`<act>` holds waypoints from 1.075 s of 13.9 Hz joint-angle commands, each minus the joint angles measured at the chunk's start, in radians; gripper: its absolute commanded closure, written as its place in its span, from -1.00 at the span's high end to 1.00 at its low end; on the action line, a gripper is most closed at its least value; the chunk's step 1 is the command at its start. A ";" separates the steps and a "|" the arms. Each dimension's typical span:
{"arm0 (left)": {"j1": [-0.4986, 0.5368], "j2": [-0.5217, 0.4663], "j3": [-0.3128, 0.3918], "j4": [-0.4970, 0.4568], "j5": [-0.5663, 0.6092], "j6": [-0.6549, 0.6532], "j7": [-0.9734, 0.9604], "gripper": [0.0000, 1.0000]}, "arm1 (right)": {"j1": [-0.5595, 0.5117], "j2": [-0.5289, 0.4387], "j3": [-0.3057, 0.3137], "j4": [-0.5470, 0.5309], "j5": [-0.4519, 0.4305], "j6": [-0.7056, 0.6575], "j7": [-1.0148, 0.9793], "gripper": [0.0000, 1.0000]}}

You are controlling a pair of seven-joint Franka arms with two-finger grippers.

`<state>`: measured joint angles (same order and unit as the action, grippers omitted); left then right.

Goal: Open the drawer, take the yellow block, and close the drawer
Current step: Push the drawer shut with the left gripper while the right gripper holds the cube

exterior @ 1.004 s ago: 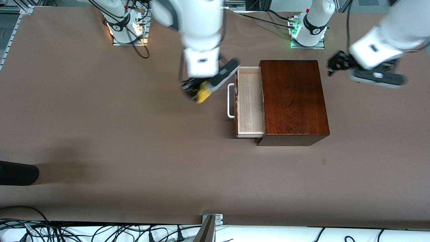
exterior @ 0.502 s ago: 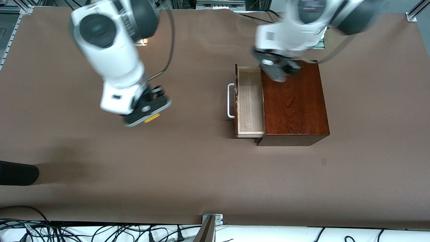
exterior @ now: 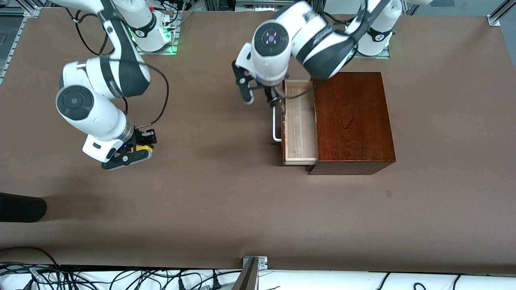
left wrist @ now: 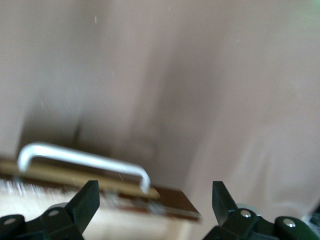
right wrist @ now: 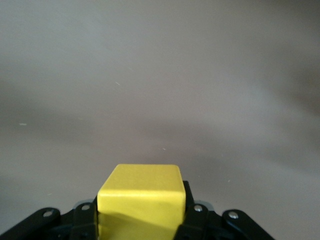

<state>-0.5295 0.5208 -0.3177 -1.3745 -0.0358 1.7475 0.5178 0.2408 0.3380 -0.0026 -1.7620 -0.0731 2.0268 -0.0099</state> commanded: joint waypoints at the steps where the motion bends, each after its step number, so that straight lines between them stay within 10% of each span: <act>1: -0.015 0.117 -0.001 0.052 0.085 0.129 0.235 1.00 | 0.000 -0.074 -0.008 -0.177 0.018 0.104 0.068 -1.00; 7: -0.009 0.189 0.000 0.006 0.178 0.164 0.323 1.00 | -0.014 -0.036 -0.048 -0.396 0.021 0.436 0.094 -1.00; 15: 0.011 0.180 0.060 0.022 0.206 -0.130 0.341 1.00 | -0.034 0.048 -0.050 -0.416 0.099 0.489 0.163 -1.00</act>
<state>-0.5266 0.7190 -0.2879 -1.3541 0.1218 1.7254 0.8266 0.2209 0.3847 -0.0596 -2.1656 0.0005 2.4882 0.1442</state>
